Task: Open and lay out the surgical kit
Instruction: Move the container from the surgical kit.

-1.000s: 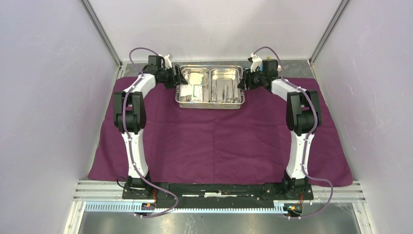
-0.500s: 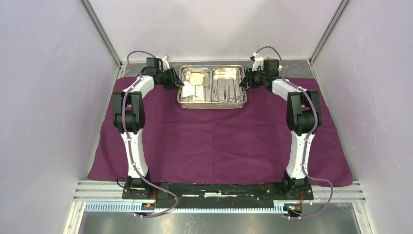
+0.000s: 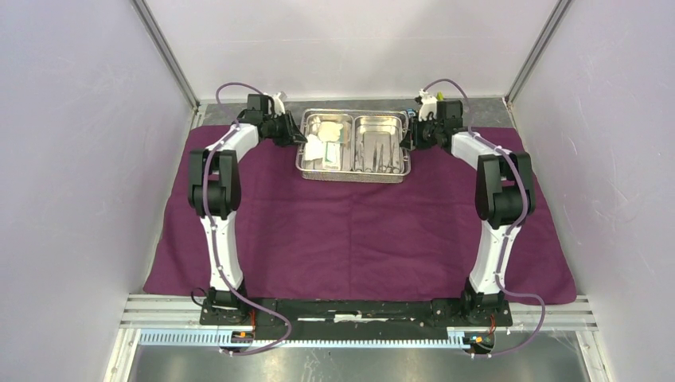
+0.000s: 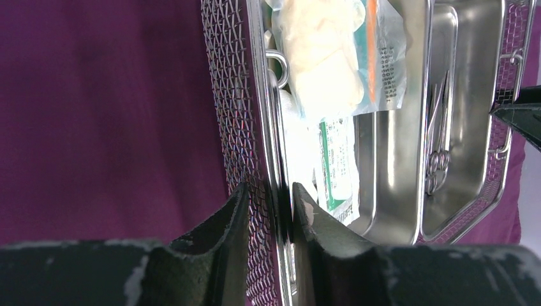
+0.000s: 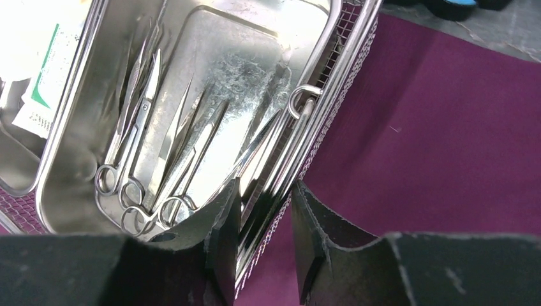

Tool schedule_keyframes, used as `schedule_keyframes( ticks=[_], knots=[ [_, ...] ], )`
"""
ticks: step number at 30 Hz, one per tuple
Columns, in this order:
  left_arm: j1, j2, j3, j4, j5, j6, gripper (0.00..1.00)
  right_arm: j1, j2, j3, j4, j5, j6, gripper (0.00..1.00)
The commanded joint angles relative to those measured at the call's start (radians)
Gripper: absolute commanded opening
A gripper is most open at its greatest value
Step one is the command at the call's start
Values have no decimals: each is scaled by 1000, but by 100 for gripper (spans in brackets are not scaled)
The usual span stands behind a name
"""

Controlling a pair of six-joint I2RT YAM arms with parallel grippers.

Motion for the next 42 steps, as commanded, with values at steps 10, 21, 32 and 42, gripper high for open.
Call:
schedule_keyframes(
  ticks=[10,21,32,42],
  knots=[
    [-166,-76,58,-21,68,27,2,-118,-134,23,4,-82,-104,0],
    [-286,74,237,-96,25,43,2,-273,-90,65,-72,-53,-198,0],
    [-320,115,300,-172,2,94,23,-322,-23,184,-165,20,-295,16],
    [-156,-162,82,-129,-124,232,98,-370,-225,67,-184,43,-400,79]
  ],
)
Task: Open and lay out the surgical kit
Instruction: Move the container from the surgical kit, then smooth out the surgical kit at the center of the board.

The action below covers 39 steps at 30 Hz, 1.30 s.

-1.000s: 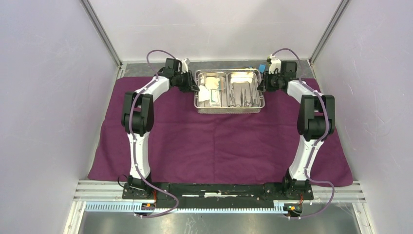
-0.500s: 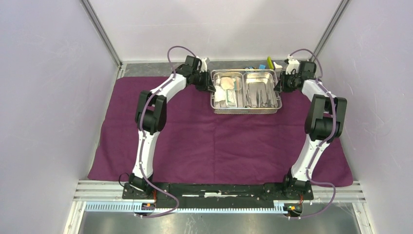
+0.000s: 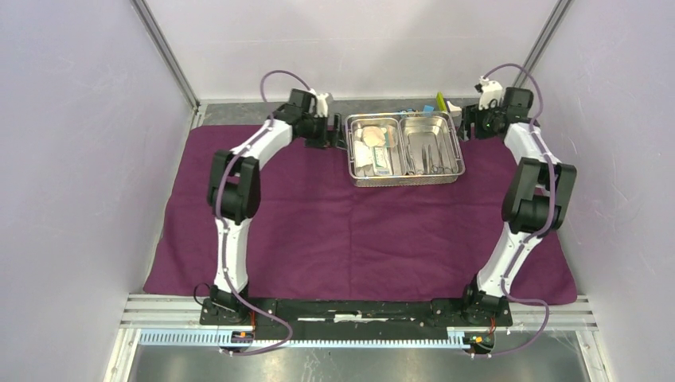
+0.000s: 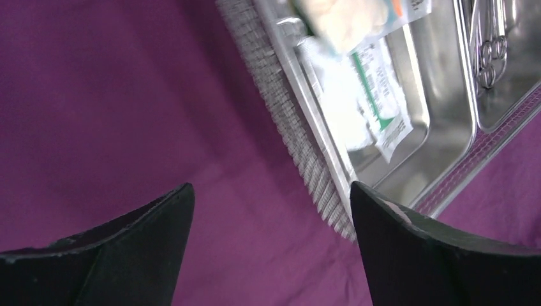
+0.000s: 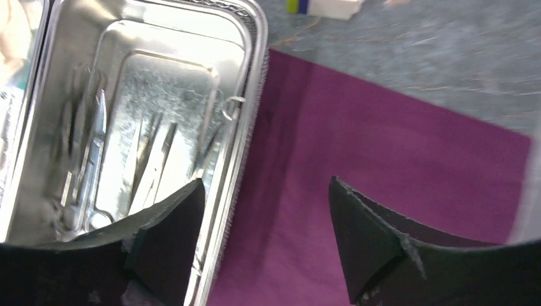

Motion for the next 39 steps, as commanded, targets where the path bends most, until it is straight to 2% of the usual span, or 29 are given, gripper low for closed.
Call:
schedule_keyframes(
  ticks=[1,6,9,13,18,23,35,39],
  knots=[
    [135,-223,-122,58,-36,131,99,-48,-200,-85,42,12,-111,83],
    [297,-247,-213,45,-80,163,100,-72,-363,-300,-74,43,-337,89],
    [393,-180,-179,20,-84,162,100,-86,-439,-429,-142,91,-465,89],
    [461,-63,-80,-23,-83,145,100,-108,-522,-571,-199,140,-587,89],
    [510,30,-16,-37,-79,121,100,-152,-579,-698,-255,182,-708,89],
    [552,71,4,-68,-87,112,100,-206,-570,-782,-297,216,-796,88],
    [607,56,-50,-87,-97,132,100,-297,-675,-965,-319,363,-937,88],
    [608,31,-63,-85,-89,137,100,-310,-717,-987,-307,370,-936,88]
  ],
)
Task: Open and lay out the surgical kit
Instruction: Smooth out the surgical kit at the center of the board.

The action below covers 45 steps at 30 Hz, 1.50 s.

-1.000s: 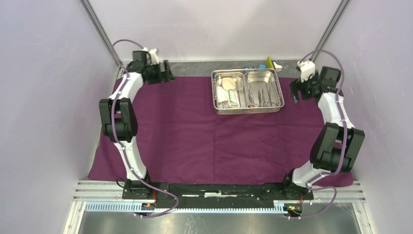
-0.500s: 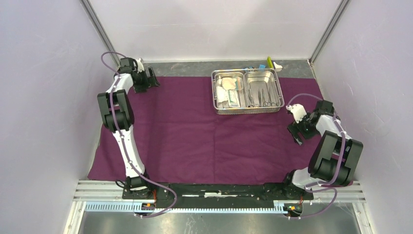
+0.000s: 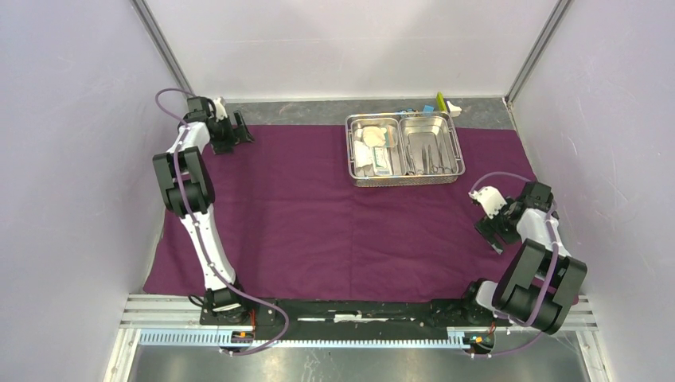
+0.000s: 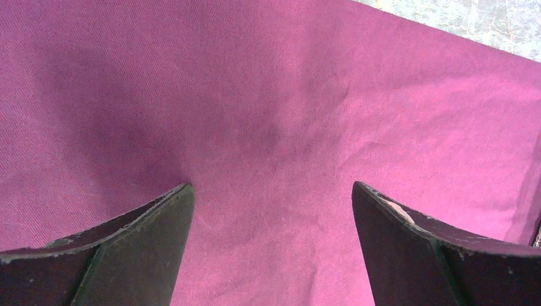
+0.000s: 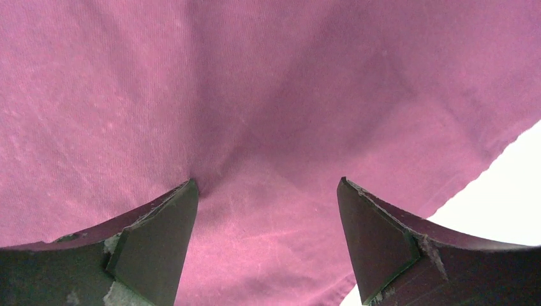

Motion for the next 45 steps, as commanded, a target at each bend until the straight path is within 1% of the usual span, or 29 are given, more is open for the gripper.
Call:
schedule_keyframes(
  ticks=[1,5,7,8,10,12,14,16,18,21,24,27,30,34,38,42,45],
  knots=[
    [15,-30,-40,-54,-12,33,100,-25,-4,-46,-58,76,-57,88],
    [19,-120,-78,-46,3,64,100,-31,-45,21,-94,-5,-16,89],
    [18,-201,-128,-18,9,94,100,-32,-68,60,-127,-64,-5,89],
    [18,-243,-165,-6,16,109,100,-32,-80,73,-152,-89,-6,89],
    [18,-355,-251,32,33,184,100,-32,-100,92,-205,-145,-33,89],
    [18,-459,-356,54,66,253,100,-32,-119,88,-241,-162,-60,89],
    [18,-548,-456,38,89,353,100,-32,-138,64,-266,-143,-100,90],
    [18,-609,-517,-34,74,460,100,-32,-152,22,-272,-98,-139,90],
    [20,-653,-571,-134,24,566,100,-32,-172,-34,-259,-38,-167,90],
    [28,-720,-685,-207,-66,697,100,-32,-206,-107,-241,11,-196,89],
    [57,-799,-790,-246,-111,783,100,-32,-234,-168,-230,49,-218,89],
    [102,-865,-857,-293,-139,843,100,-33,-258,-226,-210,94,-238,89],
    [151,-889,-903,-322,-163,899,100,-35,-263,-269,-199,127,-260,89],
    [224,-878,-934,-367,-201,957,100,-46,-270,-290,-228,161,-287,89],
    [342,-866,-956,-403,-240,1042,100,-66,-302,-278,-288,179,-324,89],
    [467,-837,-943,-429,-252,1107,100,-67,-317,-228,-356,151,-329,89],
    [522,-816,-905,-459,-229,1128,100,-67,-318,-164,-403,63,-320,89]
  ],
)
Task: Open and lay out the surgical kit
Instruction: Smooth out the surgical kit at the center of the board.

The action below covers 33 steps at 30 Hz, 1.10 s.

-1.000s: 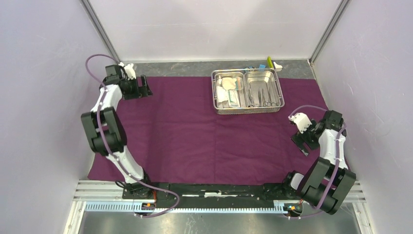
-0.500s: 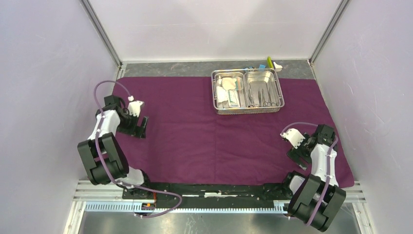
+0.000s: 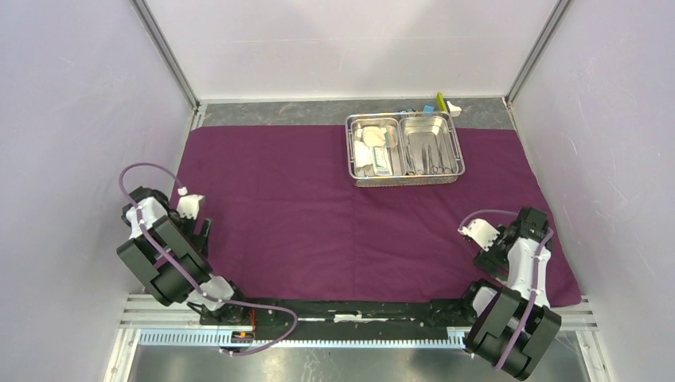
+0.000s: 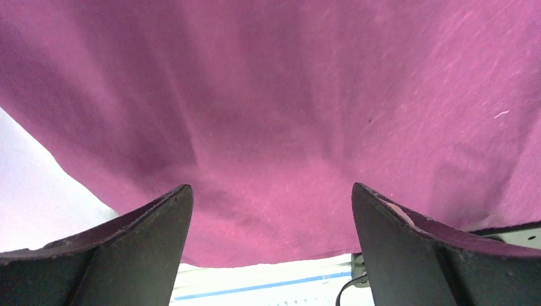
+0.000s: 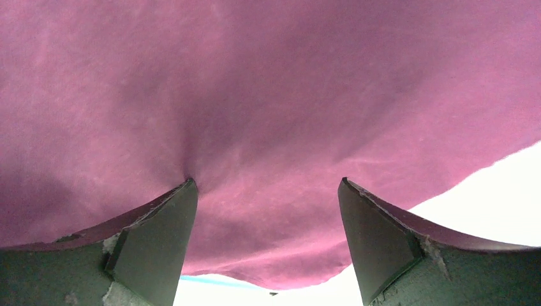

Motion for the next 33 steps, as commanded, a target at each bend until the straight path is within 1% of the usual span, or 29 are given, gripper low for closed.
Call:
schedule_keyframes(
  ticks=[1,4,7,10,12,15,17,23,26,28,33],
  knots=[
    [76,30,55,-68,6,112,100,-12,15,48,-206,-76,-49,89],
    [121,76,90,-72,-5,112,100,-12,5,105,-234,-126,-39,89],
    [161,177,140,-78,-23,101,100,-11,2,145,-232,-154,-31,89],
    [212,287,191,-86,-54,87,99,-12,6,166,-213,-146,-18,89],
    [249,332,224,-86,-58,78,98,-12,6,173,-199,-139,-14,89],
    [296,322,250,-87,-37,83,97,-11,14,192,-190,-138,-6,89],
    [306,272,248,-91,-15,92,97,-12,27,203,-181,-137,6,89],
    [302,114,269,-228,196,160,99,-11,53,218,-118,-139,50,89],
    [280,76,289,-234,331,155,100,-12,72,228,-56,-142,106,89],
    [239,79,297,-183,383,95,100,-12,96,244,-11,-144,158,89],
    [101,181,312,64,367,-117,100,-14,161,285,142,-107,291,89]
  ],
)
